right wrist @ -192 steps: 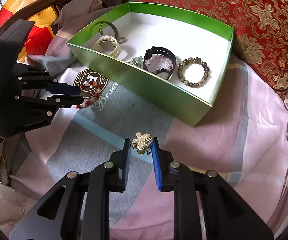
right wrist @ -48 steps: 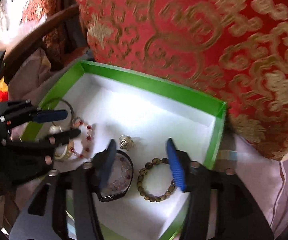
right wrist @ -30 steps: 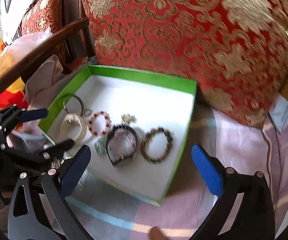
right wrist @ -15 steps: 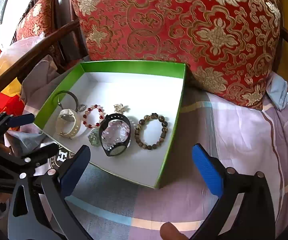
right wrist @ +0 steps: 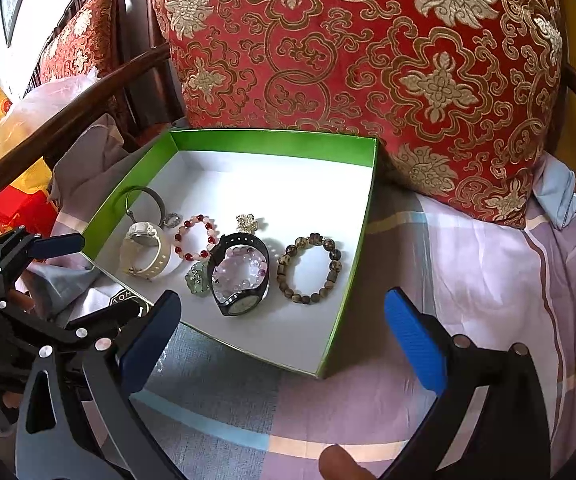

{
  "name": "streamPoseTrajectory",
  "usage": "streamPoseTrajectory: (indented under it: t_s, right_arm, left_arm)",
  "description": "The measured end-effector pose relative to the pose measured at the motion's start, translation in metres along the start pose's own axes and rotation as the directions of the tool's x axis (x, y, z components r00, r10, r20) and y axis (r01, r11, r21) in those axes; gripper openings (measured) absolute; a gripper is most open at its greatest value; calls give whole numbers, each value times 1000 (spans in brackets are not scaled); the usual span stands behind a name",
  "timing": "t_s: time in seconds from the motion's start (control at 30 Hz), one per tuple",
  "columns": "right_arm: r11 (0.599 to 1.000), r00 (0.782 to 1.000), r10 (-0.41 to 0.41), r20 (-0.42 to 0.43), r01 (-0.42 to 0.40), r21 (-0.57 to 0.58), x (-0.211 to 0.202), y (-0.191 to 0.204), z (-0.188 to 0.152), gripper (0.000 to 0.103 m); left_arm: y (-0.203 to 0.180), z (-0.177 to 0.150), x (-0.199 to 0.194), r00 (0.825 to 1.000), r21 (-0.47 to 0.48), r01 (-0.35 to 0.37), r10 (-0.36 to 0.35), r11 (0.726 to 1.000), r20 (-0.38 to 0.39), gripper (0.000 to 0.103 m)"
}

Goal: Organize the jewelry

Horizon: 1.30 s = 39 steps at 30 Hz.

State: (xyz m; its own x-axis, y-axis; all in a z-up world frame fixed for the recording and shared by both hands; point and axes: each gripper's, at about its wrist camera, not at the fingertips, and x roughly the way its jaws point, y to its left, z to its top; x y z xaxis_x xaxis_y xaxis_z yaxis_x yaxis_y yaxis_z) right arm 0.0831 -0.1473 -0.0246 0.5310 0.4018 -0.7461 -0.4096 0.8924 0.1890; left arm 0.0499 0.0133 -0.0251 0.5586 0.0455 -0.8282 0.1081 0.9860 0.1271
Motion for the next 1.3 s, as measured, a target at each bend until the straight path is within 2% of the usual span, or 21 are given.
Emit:
streamPoseTrajectory:
  t_s: [0.8, 1.3]
  right_arm:
    - [1000, 1000, 10, -2, -10, -26, 3, 1, 1, 102]
    - [999, 1000, 17, -10, -18, -38, 5, 1, 3, 102]
  left_arm:
    - [0, 0, -1, 1000, 14, -22, 21, 1000, 2, 101]
    - [0, -1, -2, 1000, 9, 10, -10, 1000, 9, 101]
